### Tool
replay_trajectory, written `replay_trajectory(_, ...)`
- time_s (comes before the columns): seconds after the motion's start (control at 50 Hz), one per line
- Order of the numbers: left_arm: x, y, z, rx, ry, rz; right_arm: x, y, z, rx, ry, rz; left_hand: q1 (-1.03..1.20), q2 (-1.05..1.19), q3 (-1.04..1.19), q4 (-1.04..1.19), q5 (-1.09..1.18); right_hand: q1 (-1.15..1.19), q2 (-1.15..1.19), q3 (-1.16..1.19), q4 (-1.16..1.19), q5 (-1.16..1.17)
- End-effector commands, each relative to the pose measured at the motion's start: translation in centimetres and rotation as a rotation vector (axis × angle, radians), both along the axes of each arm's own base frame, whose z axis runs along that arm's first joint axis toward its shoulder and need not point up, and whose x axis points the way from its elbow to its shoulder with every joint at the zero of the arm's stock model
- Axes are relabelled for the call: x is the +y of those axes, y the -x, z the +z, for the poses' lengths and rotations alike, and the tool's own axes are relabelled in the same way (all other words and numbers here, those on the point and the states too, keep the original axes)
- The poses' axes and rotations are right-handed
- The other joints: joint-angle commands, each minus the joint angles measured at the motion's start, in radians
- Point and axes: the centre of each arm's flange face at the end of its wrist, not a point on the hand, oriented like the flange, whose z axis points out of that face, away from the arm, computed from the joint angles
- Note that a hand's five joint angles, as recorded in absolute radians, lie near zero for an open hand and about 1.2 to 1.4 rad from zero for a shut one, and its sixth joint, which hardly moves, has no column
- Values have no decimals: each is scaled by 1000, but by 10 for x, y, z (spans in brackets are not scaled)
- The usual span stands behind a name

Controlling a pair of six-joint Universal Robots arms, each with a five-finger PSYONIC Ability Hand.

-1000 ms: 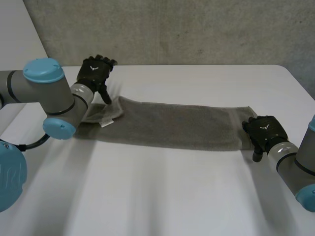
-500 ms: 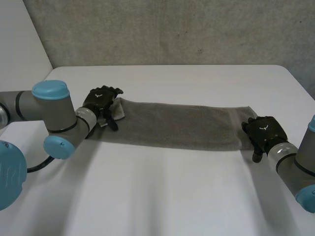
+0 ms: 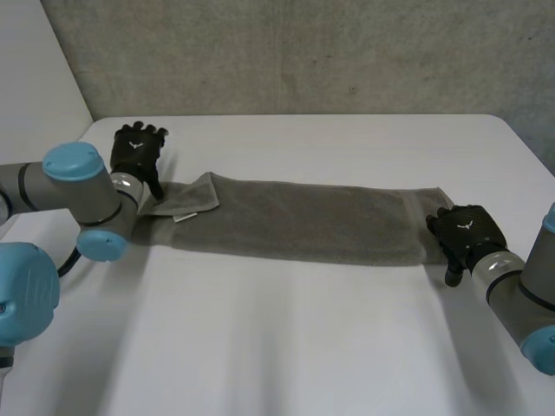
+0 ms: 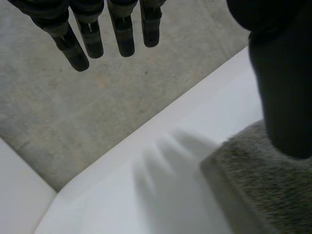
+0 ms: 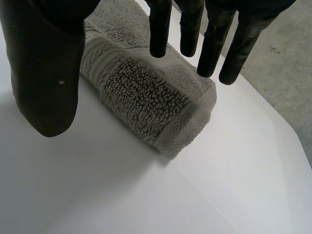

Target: Fold the towel.

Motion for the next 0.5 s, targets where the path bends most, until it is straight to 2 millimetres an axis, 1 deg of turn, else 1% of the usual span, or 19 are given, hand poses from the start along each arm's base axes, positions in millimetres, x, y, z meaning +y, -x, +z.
replay_trajectory(0.02, 1, -3, 10, 12, 6, 16, 0, 0, 0, 1, 2, 0, -66, -73, -56, -77, -202, 28, 60, 42, 38, 5)
replay_trajectory(0.04, 3, -4, 15, 18, -1, 21, 0, 0, 0, 2, 1, 0, -66, -73, -56, -77, -202, 28, 60, 42, 38, 5)
replay_trajectory(0.06, 3, -4, 15, 18, -1, 21, 1, 0, 0, 2, 0, 0, -66, -73, -56, -77, -202, 28, 60, 42, 38, 5)
replay_trajectory(0.1, 12, -5, 22, 42, -42, 22, 1, -1, 0, 2, -2, 2, -72, -79, -62, -83, -208, 28, 60, 42, 38, 5)
replay_trajectory(0.12, 12, -5, 22, 42, -42, 22, 1, -1, 0, 2, -2, 2, -72, -79, -62, -83, -208, 28, 60, 42, 38, 5)
replay_trajectory(0.16, 28, -4, 25, 75, -109, 11, 1, -1, -1, 2, -2, 3, -69, -76, -59, -80, -205, 28, 60, 42, 38, 5)
replay_trajectory(0.18, 28, -4, 25, 75, -110, 11, 1, -1, -1, 2, -2, 3, -69, -76, -59, -80, -205, 28, 60, 42, 38, 5)
replay_trajectory(0.2, 36, -5, 26, 90, -141, 0, 1, -1, -1, 2, -4, 3, -69, -76, -59, -80, -205, 28, 60, 42, 38, 5)
replay_trajectory(0.22, 36, -5, 26, 90, -142, 0, 2, -1, -1, 2, -5, 3, -69, -76, -59, -80, -205, 28, 60, 42, 38, 5)
replay_trajectory(0.26, 51, -3, 23, 91, -187, -38, 1, 0, -1, 2, -4, 2, -72, -79, -62, -83, -208, 28, 60, 42, 38, 5)
replay_trajectory(0.28, 51, -3, 23, 91, -187, -39, 1, 0, -1, 2, -2, 0, -72, -79, -62, -83, -208, 28, 60, 42, 38, 5)
replay_trajectory(0.32, 59, -1, 16, 81, -216, -77, 0, 0, 0, 2, -2, 0, -69, -76, -59, -80, -205, 28, 60, 42, 38, 5)
replay_trajectory(0.4, 59, 0, 12, 66, -219, -92, 1, 0, 0, 3, -2, 2, -69, -76, -59, -80, -205, 25, 57, 39, 35, 2)
replay_trajectory(0.44, 55, 1, 4, 39, -212, -97, 2, -2, -1, 4, -3, 7, -69, -76, -59, -80, -205, 22, 54, 36, 32, -1)
replay_trajectory(0.46, 55, 1, 4, 39, -212, -97, 2, -2, -1, 4, -3, 7, -69, -76, -59, -80, -205, 22, 54, 36, 32, -1)
replay_trajectory(0.48, 52, 1, -1, 23, -205, -99, 2, -2, -1, 5, -4, 8, -69, -76, -59, -80, -205, 22, 54, 36, 32, -1)
replay_trajectory(0.5, 52, 2, -1, 23, -205, -99, 3, -3, -1, 5, -4, 11, -69, -76, -59, -80, -205, 22, 54, 36, 32, -1)
